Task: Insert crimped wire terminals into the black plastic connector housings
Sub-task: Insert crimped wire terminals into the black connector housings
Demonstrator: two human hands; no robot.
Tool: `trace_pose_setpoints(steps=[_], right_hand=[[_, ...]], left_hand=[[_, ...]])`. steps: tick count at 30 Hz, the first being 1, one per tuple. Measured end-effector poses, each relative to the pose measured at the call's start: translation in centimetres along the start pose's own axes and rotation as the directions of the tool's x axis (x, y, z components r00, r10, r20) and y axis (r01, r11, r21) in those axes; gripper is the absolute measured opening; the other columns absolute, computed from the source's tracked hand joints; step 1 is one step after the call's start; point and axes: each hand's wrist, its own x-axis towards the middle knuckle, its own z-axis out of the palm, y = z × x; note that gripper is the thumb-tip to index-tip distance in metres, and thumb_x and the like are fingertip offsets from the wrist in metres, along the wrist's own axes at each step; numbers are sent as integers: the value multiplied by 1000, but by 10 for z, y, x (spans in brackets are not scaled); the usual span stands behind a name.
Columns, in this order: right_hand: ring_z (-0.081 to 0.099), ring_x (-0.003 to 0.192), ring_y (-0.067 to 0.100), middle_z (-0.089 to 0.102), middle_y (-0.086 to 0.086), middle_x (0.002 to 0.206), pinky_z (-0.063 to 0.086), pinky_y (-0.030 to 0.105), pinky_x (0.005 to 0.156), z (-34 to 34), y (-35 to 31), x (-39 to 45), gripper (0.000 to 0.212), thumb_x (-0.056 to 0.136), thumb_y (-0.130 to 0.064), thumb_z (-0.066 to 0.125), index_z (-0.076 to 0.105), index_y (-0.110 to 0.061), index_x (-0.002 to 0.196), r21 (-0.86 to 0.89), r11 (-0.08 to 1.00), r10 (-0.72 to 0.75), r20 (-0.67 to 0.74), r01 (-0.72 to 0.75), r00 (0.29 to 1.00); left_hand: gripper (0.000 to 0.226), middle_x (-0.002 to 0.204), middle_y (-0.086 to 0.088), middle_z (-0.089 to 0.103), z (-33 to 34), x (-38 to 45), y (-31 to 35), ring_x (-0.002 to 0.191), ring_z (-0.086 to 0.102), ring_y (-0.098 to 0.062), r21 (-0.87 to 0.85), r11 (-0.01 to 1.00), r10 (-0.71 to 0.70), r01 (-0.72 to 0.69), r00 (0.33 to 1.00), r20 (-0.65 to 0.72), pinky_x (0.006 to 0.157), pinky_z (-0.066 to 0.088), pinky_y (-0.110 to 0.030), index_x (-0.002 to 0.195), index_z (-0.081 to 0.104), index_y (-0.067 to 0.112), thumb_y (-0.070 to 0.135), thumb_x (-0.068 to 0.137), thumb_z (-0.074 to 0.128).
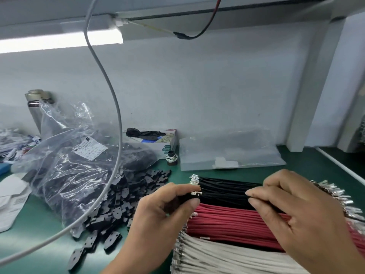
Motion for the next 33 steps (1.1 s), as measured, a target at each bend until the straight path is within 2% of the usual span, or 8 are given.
trace_pose_setpoints(steps=[3, 7, 11, 13, 17, 22, 27, 33], right_hand=[[59, 71, 10, 61, -12, 85, 49, 29, 51, -1, -5, 0, 24, 93, -32, 56, 78, -24, 93, 25, 1000, -18, 29, 17, 999], [59, 69, 14, 63, -6, 84, 50, 28, 49, 8, -22, -5, 16, 90, -17, 66, 79, -19, 99, 113, 991, -82, 54, 76, 995], [55, 66, 14, 61, -5, 81, 48, 29, 47, 6, -24, -3, 19, 92, -20, 62, 81, -19, 94, 107, 993, -59, 38, 55, 998], [56, 67, 15, 61, -6, 81, 48, 29, 47, 4, -23, -1, 21, 92, -21, 60, 81, -19, 93, 92, 994, -59, 34, 56, 998], [55, 67, 16, 61, -5, 81, 47, 31, 45, 4, -24, -2, 17, 84, -10, 70, 81, -18, 95, 54, 994, -98, 60, 95, 993], [53, 69, 11, 60, -8, 81, 47, 30, 49, 0, -24, 2, 22, 95, -24, 58, 80, -21, 94, 123, 990, -76, 67, 68, 995], [51, 71, 2, 57, -17, 82, 45, 21, 59, -3, -23, 3, 28, 95, -39, 52, 79, -29, 94, 210, 977, 3, 159, -37, 987], [50, 69, 8, 58, -10, 81, 47, 30, 47, -3, -23, 4, 24, 94, -26, 56, 79, -22, 94, 97, 993, -76, 109, 65, 991]], left_hand=[[25, 83, -3, 70, -1, 0, 2, 70, 63, -19, -9, 1000, 23, -23, 1000, 7, 62, 55, -41, 104, 81, 34, 43, 81, 78], [21, 79, 6, 67, 4, -4, 9, 69, 63, -16, 94, 992, 74, -79, 996, 55, 63, 52, -29, 100, 80, 41, 46, 80, 77], [29, 83, 9, 77, 7, -5, 12, 74, 72, -10, 43, 999, -2, 1, 1000, 20, 70, 59, -26, 98, 79, 44, 37, 70, 85], [25, 83, 4, 78, 6, -4, 12, 75, 73, -14, -42, 998, -38, 40, 998, 46, 73, 59, -31, 92, 81, 38, 32, 69, 87], [20, 82, 3, 73, 5, -3, 12, 74, 68, -14, -60, 998, -3, 8, 996, 89, 67, 55, -30, 91, 83, 35, 35, 71, 85], [23, 82, 0, 72, 5, -3, 13, 71, 67, -15, -100, 994, -26, 40, 991, 134, 65, 52, -26, 94, 84, 31, 39, 73, 83], [21, 79, 1, 67, 0, -2, 16, 68, 60, -16, -259, 950, -107, 176, 960, 259, 66, 50, -21, 102, 83, 19, 23, 82, 83], [18, 81, 6, 67, 3, -3, 18, 71, 61, -15, -177, 975, -84, 131, 965, 250, 68, 49, -23, 102, 82, 24, 22, 85, 78]])
